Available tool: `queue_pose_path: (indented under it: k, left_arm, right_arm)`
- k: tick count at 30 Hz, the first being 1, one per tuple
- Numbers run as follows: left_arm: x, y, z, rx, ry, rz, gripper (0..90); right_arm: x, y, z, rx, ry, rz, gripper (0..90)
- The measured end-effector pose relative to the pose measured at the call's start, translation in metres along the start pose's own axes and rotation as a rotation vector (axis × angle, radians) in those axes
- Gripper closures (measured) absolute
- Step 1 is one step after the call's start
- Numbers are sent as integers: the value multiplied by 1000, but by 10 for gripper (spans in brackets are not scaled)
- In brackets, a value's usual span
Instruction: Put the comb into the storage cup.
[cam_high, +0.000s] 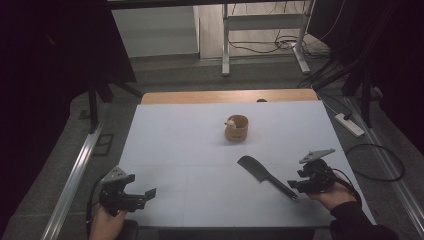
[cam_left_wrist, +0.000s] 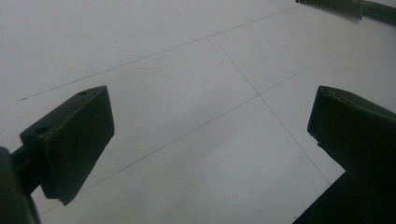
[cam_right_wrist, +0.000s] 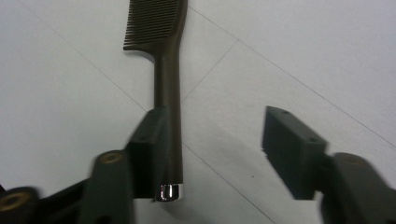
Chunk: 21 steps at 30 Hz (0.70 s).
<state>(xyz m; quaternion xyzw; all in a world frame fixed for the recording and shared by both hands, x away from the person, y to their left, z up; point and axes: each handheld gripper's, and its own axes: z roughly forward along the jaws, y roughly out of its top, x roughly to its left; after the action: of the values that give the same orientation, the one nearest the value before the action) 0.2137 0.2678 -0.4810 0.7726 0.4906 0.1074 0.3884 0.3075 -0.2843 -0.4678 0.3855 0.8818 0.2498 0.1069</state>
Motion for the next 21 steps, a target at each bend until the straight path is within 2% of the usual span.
queue_pose_path:
  k: [2, 3, 4, 6, 7, 8, 9, 11, 15, 21]
  left_arm:
    - [0, 0, 0, 0, 0, 0, 9]
    - [0, 0, 0, 0, 0, 0, 9]
    - [0, 0, 0, 0, -1, 0, 9]
    - [0, 0, 0, 0, -1, 0, 9]
    - [0, 0, 0, -2, -3, -1, 9]
    - [0, 0, 0, -2, -3, -1, 9]
    - [0, 0, 0, -2, -3, -2, 9]
    - [0, 0, 0, -3, -4, -1, 9]
    - [0, 0, 0, -2, -5, 0, 9]
    - [0, 0, 0, -1, -5, 2, 9]
  right_arm:
    - [2, 2, 0, -1, -6, -4, 298]
    - [2, 2, 0, -1, -6, -4, 298]
    - [4, 4, 1, -4, -3, -1, 233]
    - [5, 5, 1, -11, -2, 2, 206]
    - [6, 7, 1, -22, 14, 6, 157]
    - [6, 7, 1, -22, 14, 6, 157]
    - [8, 9, 2, -29, 16, 3, 106]
    - [10, 10, 3, -30, 17, -13, 62]
    - [14, 13, 6, -30, 11, -25, 3]
    - [18, 19, 9, -31, 12, -31, 0]
